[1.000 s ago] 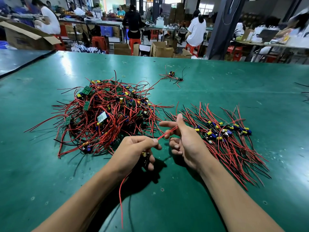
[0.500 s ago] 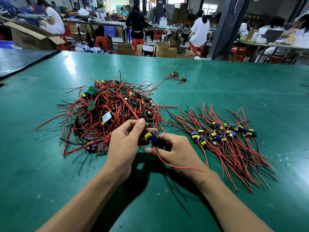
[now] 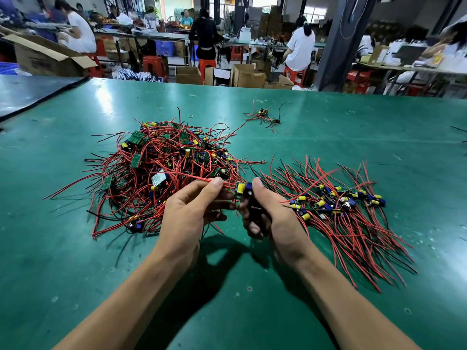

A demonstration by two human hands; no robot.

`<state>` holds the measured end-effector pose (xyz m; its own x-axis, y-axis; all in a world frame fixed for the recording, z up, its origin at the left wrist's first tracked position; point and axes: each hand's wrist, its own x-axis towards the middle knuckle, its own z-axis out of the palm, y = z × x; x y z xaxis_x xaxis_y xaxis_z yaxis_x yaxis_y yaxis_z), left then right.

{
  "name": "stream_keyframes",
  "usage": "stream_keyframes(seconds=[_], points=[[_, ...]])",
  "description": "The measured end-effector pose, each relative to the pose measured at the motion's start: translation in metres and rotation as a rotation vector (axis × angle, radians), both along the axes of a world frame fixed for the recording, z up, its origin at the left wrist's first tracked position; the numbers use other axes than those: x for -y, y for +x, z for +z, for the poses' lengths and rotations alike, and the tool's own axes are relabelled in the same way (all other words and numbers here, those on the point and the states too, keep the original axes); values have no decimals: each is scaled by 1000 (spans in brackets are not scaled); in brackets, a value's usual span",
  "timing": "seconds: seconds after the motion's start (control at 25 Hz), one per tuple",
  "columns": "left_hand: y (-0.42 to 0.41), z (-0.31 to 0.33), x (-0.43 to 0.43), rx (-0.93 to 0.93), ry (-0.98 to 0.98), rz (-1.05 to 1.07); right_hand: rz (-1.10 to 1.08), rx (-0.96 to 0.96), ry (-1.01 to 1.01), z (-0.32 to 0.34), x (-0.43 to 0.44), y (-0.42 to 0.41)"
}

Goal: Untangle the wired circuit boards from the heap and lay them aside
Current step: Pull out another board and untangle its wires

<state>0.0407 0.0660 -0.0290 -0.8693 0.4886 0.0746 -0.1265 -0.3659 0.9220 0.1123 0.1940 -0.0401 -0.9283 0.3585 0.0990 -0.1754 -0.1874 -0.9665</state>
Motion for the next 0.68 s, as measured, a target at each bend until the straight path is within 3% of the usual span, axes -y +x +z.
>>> stream_keyframes(seconds=[0.2, 0.4, 0.52, 0.68], points=[[1, -9, -3, -38, -17, -73, 105, 89, -290, 6, -8, 3], [-2, -11, -4, 164, -124, -307, 290, 268, -249, 8, -8, 11], [-2, -11, -1, 175, -156, -464, 294, 317, -193, 8, -8, 11], [4, -12, 0, 160, -83, -481, 284, 318, -206, 10, -10, 11]])
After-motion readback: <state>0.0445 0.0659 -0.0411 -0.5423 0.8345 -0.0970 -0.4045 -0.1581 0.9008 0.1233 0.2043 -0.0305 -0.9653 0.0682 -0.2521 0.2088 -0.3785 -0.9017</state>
